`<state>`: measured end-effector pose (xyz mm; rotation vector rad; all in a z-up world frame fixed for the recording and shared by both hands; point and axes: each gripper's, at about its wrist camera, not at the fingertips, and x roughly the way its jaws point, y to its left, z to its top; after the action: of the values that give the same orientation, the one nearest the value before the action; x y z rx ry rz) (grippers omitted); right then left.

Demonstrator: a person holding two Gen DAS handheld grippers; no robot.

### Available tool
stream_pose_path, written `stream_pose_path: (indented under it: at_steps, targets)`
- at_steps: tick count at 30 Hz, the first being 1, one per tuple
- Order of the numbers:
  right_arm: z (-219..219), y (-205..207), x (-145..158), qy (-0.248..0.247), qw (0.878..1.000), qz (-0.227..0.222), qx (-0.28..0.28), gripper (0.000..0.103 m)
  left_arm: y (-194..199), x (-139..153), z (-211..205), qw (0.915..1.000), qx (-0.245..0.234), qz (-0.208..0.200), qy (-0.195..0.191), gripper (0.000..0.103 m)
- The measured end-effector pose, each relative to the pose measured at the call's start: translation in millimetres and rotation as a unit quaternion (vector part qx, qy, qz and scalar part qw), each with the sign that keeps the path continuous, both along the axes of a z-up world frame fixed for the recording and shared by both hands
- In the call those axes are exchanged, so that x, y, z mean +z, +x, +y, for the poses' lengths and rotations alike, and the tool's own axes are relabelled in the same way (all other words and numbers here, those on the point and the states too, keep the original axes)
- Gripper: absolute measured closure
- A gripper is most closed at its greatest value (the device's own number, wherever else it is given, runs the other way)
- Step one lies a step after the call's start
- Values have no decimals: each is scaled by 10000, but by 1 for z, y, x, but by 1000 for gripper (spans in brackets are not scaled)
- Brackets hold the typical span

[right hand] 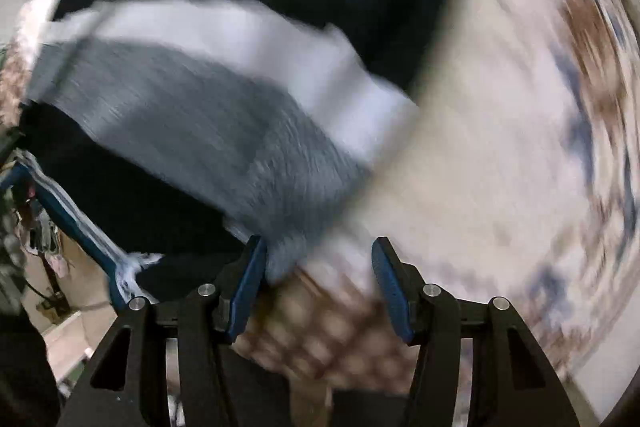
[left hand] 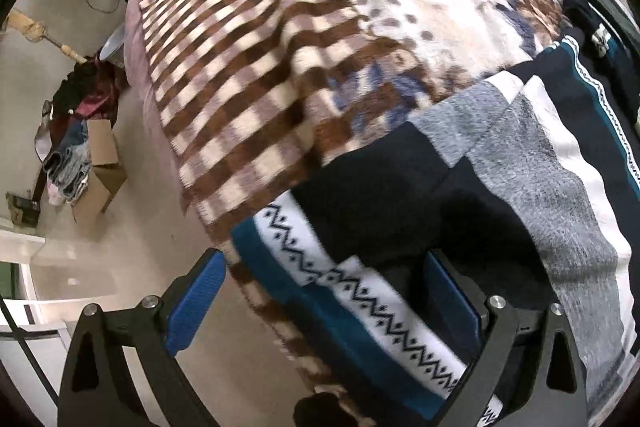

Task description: Fold small clothes

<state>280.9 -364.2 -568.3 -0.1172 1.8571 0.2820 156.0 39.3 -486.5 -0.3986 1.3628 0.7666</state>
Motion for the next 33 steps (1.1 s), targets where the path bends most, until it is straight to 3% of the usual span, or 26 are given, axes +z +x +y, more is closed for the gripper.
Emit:
stream_pose_path:
  at_steps: [3,6,7,9,11,12,15,18,20,24,26,28,31,32,33]
  targets:
    - [-43,-6,10,46,9970,331,-700,45,-7,-7,13,9999,121,-82,-26,3]
    - [-44,9,35,483,9913,21,-1222,45,-7,-14,24,9990,297,-287,-190,7]
    - [-40,12,38,539,9909,-42,-1233,45,-6,-15,26,9983,330,-414,-252,15]
    - [-24,17,34,545,9916,-52,-1176,45,-4,-16,27,9970,308,-611,-353,59]
    - [-16,12,22,602,9894,200,-1308,45,3,-14,18,9969,137,-677,-382,77]
    - [-11,6,16,712,9866,407,-1408,45,7,-12,13,9977,10,-623,-285,80]
    - [-6,-17,3,766,9847,847,-1317,45,8,-10,14,9978,-78,-612,-260,81]
    - [-13,-46,-19,180,9890,1129,-938,46,2,-5,24,9958,132,-775,-468,81]
    - [-23,-55,-22,136,9862,1291,-1024,46,-2,-1,28,9952,143,-833,-487,81]
    - [-23,-49,11,339,9900,806,-1110,46,-3,3,29,9954,71,-845,-449,83]
    - [-21,-43,32,869,9866,592,-1246,46,-2,2,28,9959,47,-793,-422,84]
    - [-1,-49,37,1268,9828,742,-1122,46,1,2,23,9961,47,-776,-423,86]
    - [29,-70,23,1219,9829,1042,-902,47,3,1,23,9958,106,-794,-447,87]
    - [38,-76,18,1125,9847,1068,-789,66,4,1,22,9957,114,-788,-472,87]
    - [43,-79,13,1007,9866,1075,-701,98,4,0,24,9955,145,-790,-498,87]
